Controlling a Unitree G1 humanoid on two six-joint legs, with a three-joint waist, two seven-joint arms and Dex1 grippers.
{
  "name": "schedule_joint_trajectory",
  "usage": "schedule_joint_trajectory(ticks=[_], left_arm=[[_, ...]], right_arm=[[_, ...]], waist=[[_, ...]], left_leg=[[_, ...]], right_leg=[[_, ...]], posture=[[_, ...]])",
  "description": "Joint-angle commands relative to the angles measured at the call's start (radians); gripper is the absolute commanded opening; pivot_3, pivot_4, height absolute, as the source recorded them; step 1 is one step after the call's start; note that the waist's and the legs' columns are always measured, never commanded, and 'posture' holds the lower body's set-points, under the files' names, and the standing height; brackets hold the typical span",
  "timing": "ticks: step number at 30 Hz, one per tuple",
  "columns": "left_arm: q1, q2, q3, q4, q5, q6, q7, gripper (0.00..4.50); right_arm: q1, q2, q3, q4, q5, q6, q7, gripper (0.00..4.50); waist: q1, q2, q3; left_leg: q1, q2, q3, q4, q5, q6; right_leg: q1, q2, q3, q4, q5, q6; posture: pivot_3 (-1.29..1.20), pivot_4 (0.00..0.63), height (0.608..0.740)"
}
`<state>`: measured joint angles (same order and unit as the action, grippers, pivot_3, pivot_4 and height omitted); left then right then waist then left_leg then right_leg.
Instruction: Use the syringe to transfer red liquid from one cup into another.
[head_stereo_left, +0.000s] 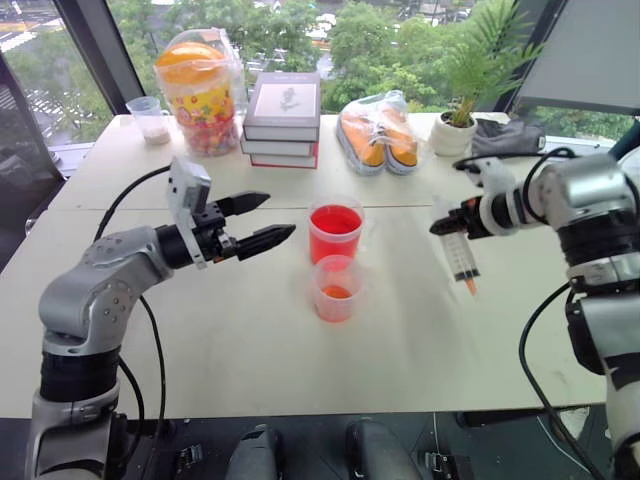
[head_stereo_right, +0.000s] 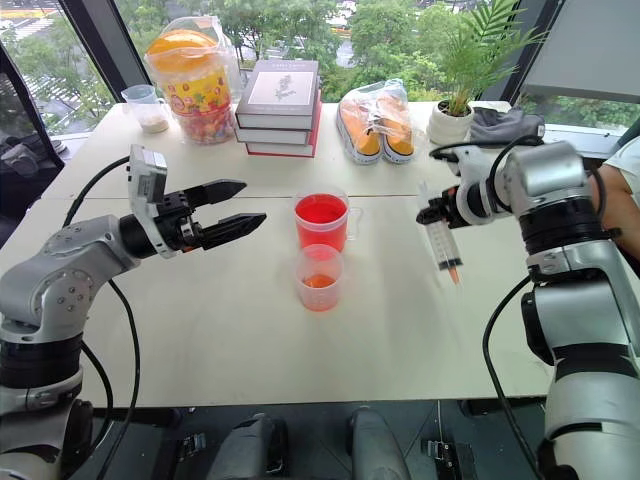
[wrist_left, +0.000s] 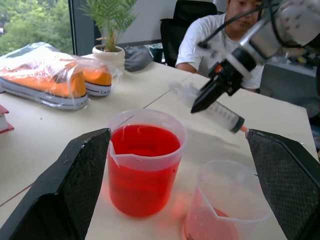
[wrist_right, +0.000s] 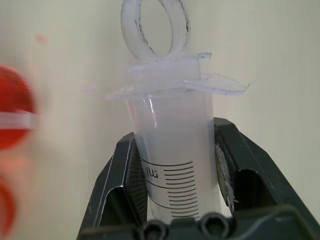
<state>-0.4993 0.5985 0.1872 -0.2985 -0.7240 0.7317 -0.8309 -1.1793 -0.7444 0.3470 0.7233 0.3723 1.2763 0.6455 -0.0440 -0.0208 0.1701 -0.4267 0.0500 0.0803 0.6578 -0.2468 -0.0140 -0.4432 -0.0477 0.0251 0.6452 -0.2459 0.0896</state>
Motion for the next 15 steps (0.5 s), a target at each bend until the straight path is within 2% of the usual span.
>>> schedule_joint_trajectory(ticks=[1, 5, 7, 9, 11, 12, 15], left_arm=[[0.017, 0.034, -0.007, -0.047, 0.007, -0.027, -0.019, 4.46], [0.054, 0.05, -0.015, -0.065, 0.021, -0.052, -0.027, 4.46], [0.073, 0.054, -0.008, -0.074, 0.01, -0.048, -0.025, 4.5], [0.089, 0.055, -0.001, -0.085, 0.006, -0.046, -0.017, 4.5], [0.097, 0.054, 0.004, -0.088, 0.008, -0.054, -0.009, 4.5], [0.1, 0.052, 0.007, -0.088, 0.011, -0.064, -0.007, 4.5], [0.115, 0.033, 0.03, -0.087, 0.014, -0.113, 0.002, 4.5]], right_arm=[[-0.043, 0.039, 0.021, 0.123, -0.098, -0.083, 0.04, 1.47], [-0.054, 0.088, -0.004, 0.234, -0.158, -0.144, 0.055, 1.47], [-0.063, 0.099, -0.029, 0.265, -0.172, -0.162, 0.06, 2.47], [-0.07, 0.098, -0.056, 0.271, -0.183, -0.165, 0.069, 3.17], [-0.072, 0.089, -0.071, 0.249, -0.192, -0.161, 0.086, 4.28], [-0.068, 0.079, -0.078, 0.218, -0.194, -0.158, 0.1, 4.4], [-0.017, 0.001, -0.071, -0.014, -0.178, -0.137, 0.194, 4.4]], waist=[[-0.001, 0.0, 0.0], [0.0, 0.0, 0.0], [0.0, 0.0, 0.0], [0.0, 0.0, 0.0], [0.001, 0.0, 0.0], [0.001, 0.0, 0.0], [0.003, 0.001, 0.001]], left_leg=[[0.0, 0.0, 0.0, 0.0, 0.0, 0.0], [0.0, 0.0, 0.0, 0.0, 0.0, 0.0], [0.0, 0.0, 0.0, 0.002, 0.0, 0.0], [0.0, 0.0, 0.0, 0.003, 0.0, 0.0], [0.0, 0.0, 0.0, 0.004, 0.0, 0.0], [0.0, 0.0, 0.0, 0.004, 0.0, 0.0], [0.0, 0.0, 0.0, 0.004, 0.0, 0.0]], right_leg=[[0.0, 0.0, 0.0, 0.0, 0.0, 0.0], [0.0, 0.001, 0.0, 0.001, 0.0, 0.0], [0.001, 0.0, 0.0, 0.001, 0.0, 0.0], [0.001, 0.0, 0.0, 0.001, 0.0, 0.0], [0.002, 0.0, 0.0, 0.001, 0.0, 0.0], [0.002, 0.0, 0.0, 0.001, 0.0, 0.0], [0.001, 0.0, 0.0, 0.001, 0.0, 0.0]], posture=[[0.0, 0.15, 0.74], [0.0, 0.15, 0.74], [0.0, 0.15, 0.74], [0.0, 0.15, 0.74], [0.0, 0.15, 0.74], [0.0, 0.15, 0.74], [0.0, 0.15, 0.74]])
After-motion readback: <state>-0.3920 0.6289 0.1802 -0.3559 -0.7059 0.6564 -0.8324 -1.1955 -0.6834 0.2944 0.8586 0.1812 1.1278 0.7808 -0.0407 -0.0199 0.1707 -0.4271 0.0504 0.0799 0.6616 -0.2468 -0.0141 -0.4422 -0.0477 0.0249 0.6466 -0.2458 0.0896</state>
